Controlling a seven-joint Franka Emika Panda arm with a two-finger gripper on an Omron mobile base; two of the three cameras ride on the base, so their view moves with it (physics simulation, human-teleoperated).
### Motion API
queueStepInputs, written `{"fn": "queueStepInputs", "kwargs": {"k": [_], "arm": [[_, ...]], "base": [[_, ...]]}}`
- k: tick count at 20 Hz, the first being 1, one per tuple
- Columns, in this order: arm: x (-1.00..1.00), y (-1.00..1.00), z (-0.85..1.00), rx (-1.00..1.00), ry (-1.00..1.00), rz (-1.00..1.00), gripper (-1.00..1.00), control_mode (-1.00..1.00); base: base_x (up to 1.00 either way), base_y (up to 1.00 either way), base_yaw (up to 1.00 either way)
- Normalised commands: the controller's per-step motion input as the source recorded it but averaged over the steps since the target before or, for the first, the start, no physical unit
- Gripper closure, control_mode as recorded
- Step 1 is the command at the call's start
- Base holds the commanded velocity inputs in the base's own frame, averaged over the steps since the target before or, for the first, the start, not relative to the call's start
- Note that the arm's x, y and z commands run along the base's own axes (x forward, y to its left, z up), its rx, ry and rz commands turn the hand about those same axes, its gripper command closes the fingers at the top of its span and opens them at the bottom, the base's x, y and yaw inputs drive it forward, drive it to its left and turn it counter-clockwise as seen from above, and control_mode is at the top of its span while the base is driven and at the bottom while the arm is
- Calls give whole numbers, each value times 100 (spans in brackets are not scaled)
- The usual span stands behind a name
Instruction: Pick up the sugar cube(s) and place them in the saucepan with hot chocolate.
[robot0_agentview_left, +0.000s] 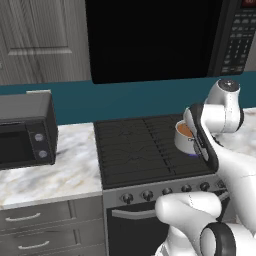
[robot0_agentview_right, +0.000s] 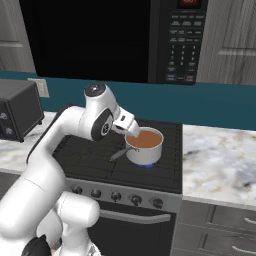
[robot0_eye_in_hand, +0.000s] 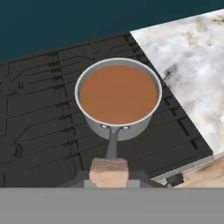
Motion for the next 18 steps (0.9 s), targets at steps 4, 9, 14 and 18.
{"fn": "queueStepInputs", "kwargs": {"k": [4,9,14,18], "arm": [[26,-56,-31,-5,5,-1,100,-100],[41,-3,0,0,7,3,100,-100],[59,-10,-16,-1,1,1,100,-100],[51,-16,-26,0,1,2,100,-100]], "base": [[0,0,0],[0,0,0],[0,0,0],[0,0,0]]}}
